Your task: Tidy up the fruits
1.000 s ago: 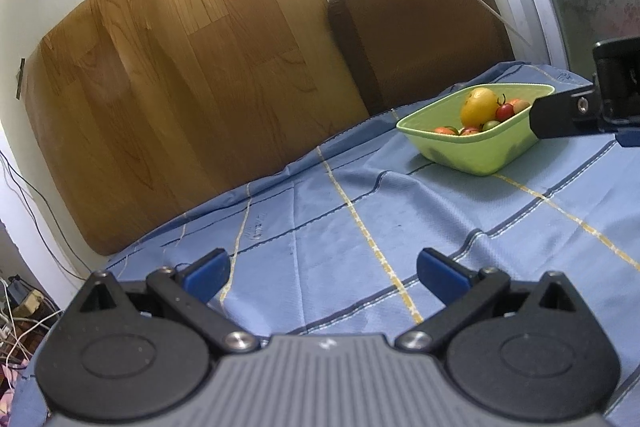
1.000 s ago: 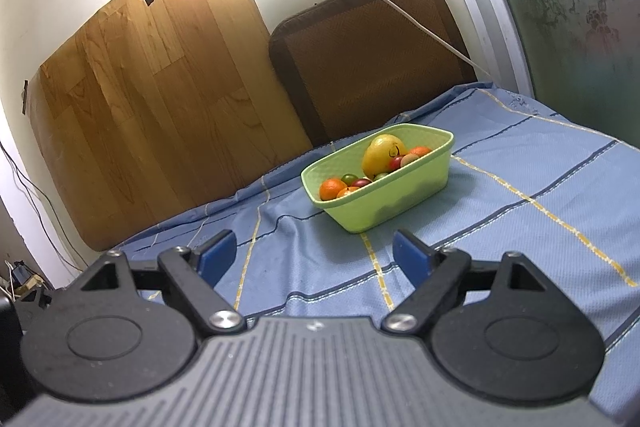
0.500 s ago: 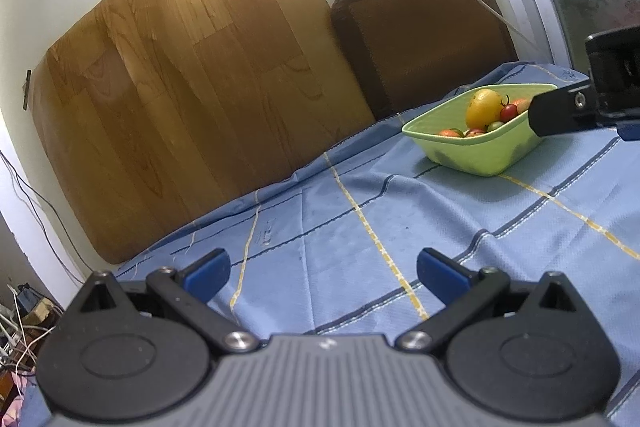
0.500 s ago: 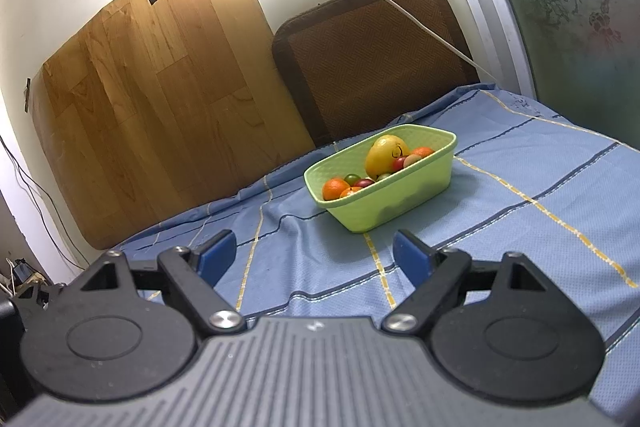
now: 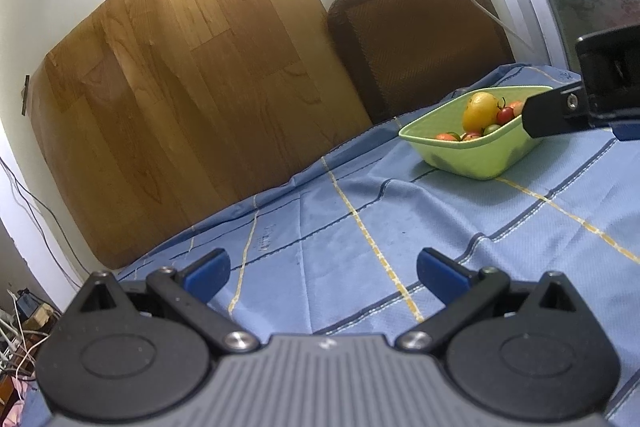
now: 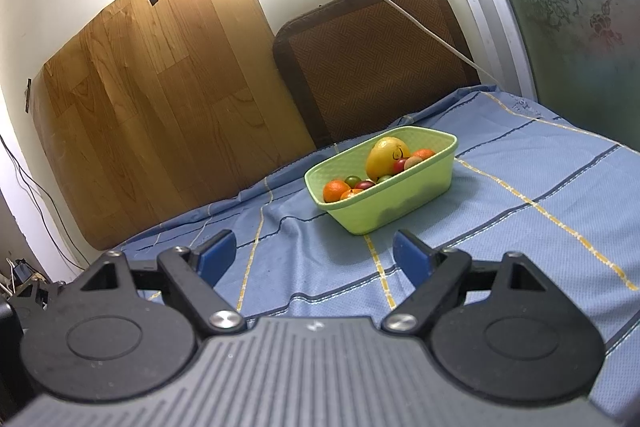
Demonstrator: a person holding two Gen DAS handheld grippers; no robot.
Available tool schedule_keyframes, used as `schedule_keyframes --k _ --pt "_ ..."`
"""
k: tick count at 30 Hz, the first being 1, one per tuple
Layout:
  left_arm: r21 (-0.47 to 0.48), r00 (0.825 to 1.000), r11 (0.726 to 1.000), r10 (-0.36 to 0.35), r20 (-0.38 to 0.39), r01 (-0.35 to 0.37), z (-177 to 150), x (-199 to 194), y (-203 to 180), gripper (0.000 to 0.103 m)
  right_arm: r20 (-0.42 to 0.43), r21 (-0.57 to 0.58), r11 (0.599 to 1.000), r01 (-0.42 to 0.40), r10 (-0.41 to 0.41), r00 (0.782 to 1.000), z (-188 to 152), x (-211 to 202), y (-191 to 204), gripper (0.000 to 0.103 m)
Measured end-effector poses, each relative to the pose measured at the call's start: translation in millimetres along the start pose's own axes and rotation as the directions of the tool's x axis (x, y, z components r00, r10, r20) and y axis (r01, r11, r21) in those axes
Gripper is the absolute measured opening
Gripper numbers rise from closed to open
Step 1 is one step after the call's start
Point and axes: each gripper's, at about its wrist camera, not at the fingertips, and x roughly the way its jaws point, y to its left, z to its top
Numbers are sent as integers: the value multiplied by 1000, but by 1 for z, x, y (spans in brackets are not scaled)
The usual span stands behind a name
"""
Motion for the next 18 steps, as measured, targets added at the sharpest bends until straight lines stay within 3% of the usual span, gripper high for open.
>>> schedule_keyframes --k 18 --pt "6 1000 1000 -20 4 20 -1 0 -1 103 1 -2 1000 0 0 1000 1 -1 -2 88"
